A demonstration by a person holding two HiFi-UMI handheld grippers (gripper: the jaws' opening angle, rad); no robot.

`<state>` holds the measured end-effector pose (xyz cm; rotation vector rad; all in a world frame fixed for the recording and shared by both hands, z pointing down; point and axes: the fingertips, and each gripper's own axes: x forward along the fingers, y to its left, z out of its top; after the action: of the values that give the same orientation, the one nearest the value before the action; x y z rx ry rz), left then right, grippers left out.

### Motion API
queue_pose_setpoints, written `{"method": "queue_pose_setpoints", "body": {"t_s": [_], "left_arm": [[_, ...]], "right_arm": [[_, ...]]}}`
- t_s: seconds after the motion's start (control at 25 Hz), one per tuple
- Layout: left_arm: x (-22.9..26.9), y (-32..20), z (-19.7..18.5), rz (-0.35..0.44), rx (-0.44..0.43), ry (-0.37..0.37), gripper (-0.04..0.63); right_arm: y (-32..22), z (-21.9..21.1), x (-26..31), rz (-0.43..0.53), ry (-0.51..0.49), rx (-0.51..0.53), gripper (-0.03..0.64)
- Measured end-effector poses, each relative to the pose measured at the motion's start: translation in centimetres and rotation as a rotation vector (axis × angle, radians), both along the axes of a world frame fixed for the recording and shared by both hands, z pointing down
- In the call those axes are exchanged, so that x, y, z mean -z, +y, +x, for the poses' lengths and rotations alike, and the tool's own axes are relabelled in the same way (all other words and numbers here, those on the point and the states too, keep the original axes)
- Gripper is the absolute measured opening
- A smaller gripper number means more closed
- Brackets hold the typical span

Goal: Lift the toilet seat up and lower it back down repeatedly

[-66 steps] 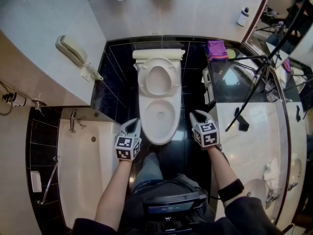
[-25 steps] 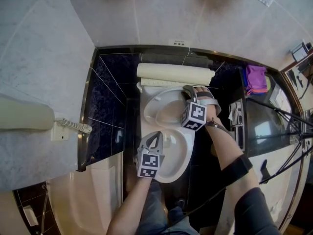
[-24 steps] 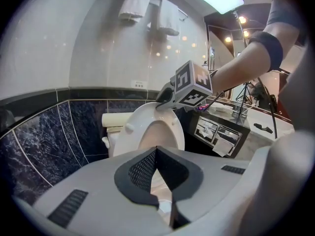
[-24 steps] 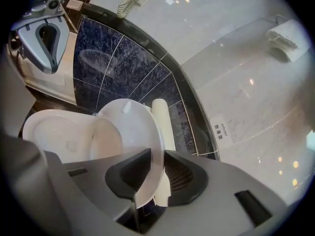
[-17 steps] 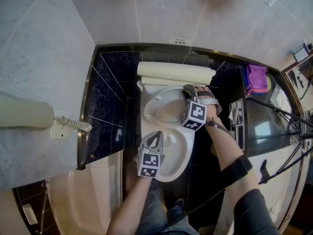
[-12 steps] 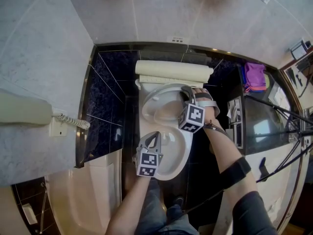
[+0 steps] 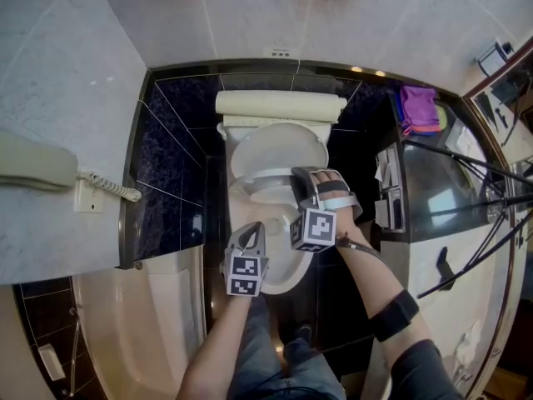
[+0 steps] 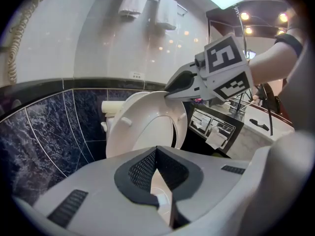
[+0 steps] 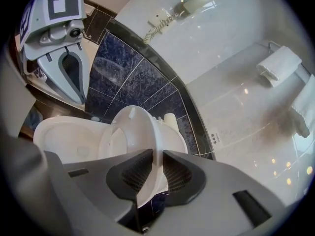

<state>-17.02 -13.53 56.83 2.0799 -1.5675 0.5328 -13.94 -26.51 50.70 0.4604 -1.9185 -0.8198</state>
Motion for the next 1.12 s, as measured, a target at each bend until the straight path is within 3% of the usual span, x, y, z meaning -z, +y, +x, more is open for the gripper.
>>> {"method": "queue_pose_setpoints", "body": {"t_s": [0.68,1.12], "left_arm": [[-2.2,5.8,3.8,-0.016,0.039,-0.004,-0.008],[-5.9,10.9,5.2,-0.049,0.076,-0.001,-0.008]], "right_arm": [[18.1,4.3,-5.2,-0.052,0.006,0.048,0.101],[23.9,5.7,-8.5,-0.101,0.010,0.093,0.115]]}}
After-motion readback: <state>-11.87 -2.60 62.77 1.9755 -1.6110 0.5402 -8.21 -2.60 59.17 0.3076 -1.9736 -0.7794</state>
